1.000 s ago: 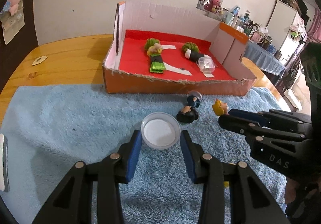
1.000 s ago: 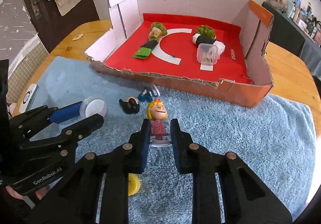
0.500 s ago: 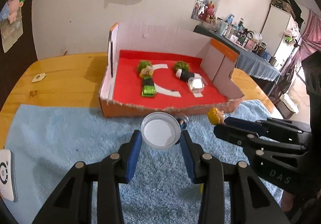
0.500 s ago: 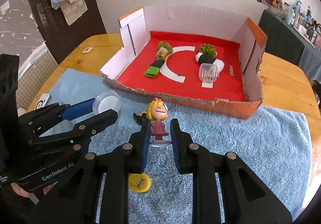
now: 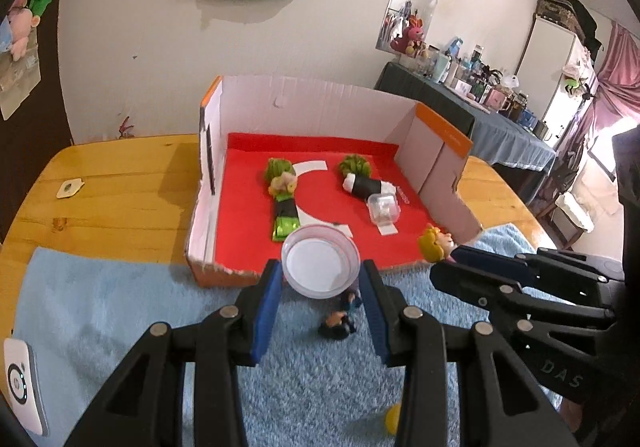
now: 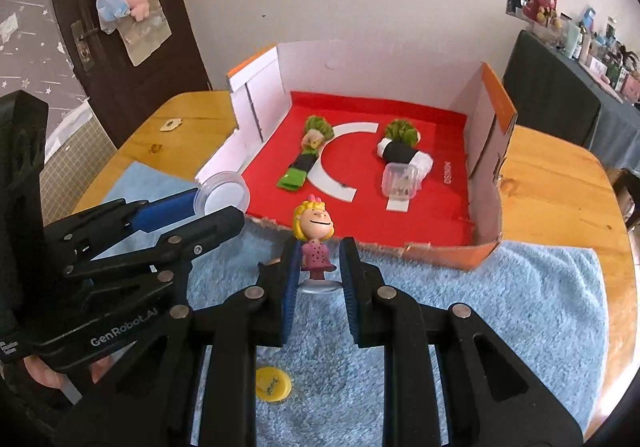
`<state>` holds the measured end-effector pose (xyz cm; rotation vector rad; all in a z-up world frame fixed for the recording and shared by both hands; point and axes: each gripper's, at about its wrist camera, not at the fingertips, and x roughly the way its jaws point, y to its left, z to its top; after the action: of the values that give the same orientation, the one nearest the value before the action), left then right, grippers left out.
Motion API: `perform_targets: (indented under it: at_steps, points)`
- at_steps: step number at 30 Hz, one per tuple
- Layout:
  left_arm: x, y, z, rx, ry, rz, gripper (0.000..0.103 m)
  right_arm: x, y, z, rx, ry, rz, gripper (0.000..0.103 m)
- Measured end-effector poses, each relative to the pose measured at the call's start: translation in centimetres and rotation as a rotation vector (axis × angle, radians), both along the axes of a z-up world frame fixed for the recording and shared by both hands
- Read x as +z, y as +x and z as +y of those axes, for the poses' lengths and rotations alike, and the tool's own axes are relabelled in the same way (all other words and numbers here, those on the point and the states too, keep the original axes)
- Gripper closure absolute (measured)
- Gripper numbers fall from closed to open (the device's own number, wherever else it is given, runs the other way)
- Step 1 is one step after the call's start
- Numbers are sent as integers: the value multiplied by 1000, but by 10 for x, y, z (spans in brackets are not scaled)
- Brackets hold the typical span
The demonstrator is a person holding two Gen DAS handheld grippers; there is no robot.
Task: Organize objects
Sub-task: 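Lift the figurine with the right tool while the left tool carries the white dish toward the box, then lower the figurine with the right tool onto the red floor while the left tool lowers the dish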
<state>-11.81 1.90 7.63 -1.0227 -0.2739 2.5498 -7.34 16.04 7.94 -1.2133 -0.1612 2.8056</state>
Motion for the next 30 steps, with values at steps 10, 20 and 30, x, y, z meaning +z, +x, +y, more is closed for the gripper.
perform_targets:
  at_steps: [10,20,30]
  points:
    - [-5,-37,7,-7,-2,-39,61,4,-26,21,-33,-6,-18,84]
    - [-25,-70,12,-19,-18,-100,61,-9,-57,46,-68,-23,-61,84]
    - [-38,-82,17,-40,-48,-140,61,-26,-76,60,-85,-45,-124,84]
